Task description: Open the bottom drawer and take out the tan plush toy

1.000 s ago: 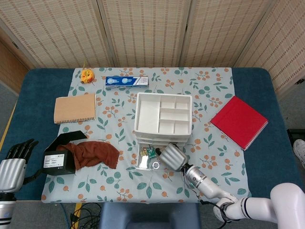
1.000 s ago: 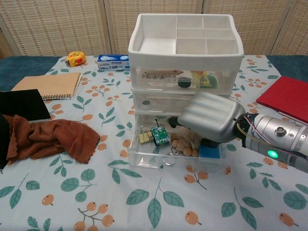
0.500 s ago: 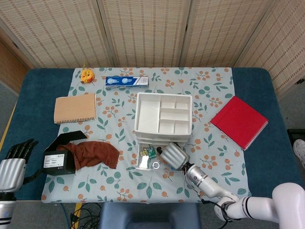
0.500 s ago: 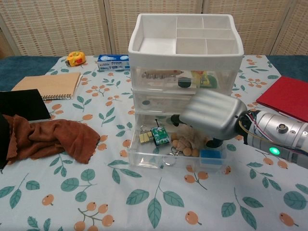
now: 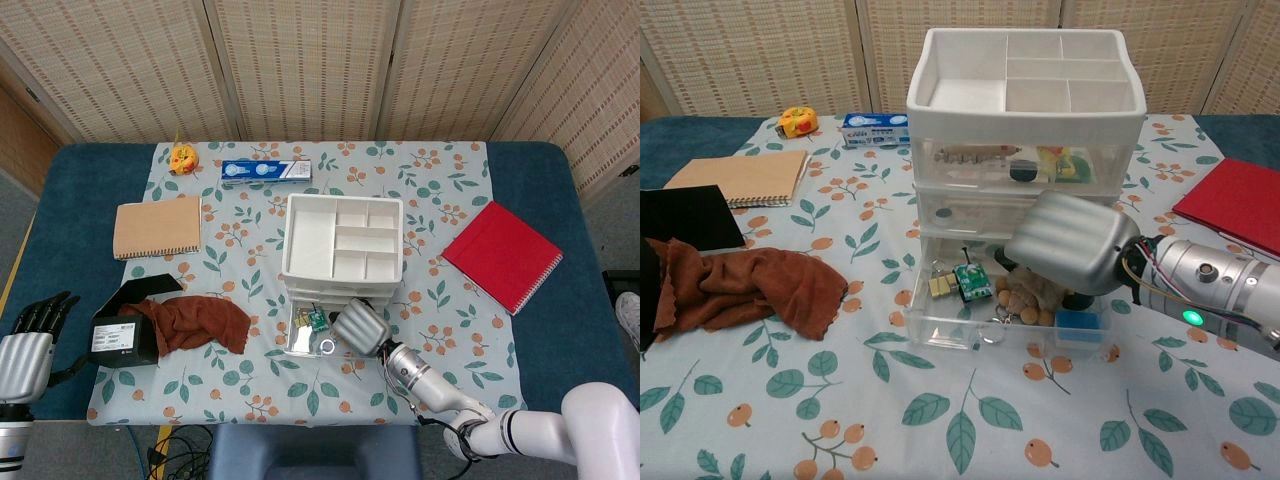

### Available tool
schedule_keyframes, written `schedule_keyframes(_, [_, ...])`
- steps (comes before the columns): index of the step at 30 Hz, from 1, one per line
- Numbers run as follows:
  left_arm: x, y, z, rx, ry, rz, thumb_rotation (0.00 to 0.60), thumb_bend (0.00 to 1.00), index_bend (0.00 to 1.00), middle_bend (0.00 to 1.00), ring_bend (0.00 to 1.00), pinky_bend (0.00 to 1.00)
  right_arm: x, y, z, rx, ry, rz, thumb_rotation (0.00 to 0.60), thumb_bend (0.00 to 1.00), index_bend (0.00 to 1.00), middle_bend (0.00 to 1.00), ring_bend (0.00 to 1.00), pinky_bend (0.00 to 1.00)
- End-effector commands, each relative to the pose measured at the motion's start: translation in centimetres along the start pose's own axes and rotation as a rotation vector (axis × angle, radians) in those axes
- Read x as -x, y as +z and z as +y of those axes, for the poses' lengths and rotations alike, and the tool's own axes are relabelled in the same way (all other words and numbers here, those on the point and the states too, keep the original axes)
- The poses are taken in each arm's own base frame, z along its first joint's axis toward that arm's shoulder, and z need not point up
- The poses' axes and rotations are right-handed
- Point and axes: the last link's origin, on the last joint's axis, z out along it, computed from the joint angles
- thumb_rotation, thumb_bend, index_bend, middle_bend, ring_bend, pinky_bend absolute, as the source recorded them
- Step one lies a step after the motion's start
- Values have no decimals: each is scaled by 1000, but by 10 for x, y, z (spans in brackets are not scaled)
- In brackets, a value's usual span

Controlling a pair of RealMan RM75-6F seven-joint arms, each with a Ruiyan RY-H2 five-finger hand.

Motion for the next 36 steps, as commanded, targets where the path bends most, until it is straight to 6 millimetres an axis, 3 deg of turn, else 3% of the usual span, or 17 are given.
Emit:
schedule_keyframes(1, [0,0,0,-1,0,1,600,179,141,134,130,131,0,1,0,2,-1,1,600,162,476,942,1000,1000])
schedule_keyframes(9, [-1,-1,-1,-2,-1,3,600,178,141,134,130,131,-1,4,0,8,12,16,600,263,599,964,1000,1000])
schedule_keyframes(22, [-1,1,1,4,-3,7,600,178,141,134,130,131,-14,-5,3,20,45,91,600,479,651,979,1000,1000])
schedule_keyframes(30, [-3,1,2,10,-3,12,600,178,141,134,130,131,-28,-25,10,43,53,174,600,526,656,981,1000,1000])
schedule_keyframes(36, [-3,3,4,22,-6,14,600,178,141,134,130,131,-37,-55,26,95,76,228,600,531,660,982,1000,1000])
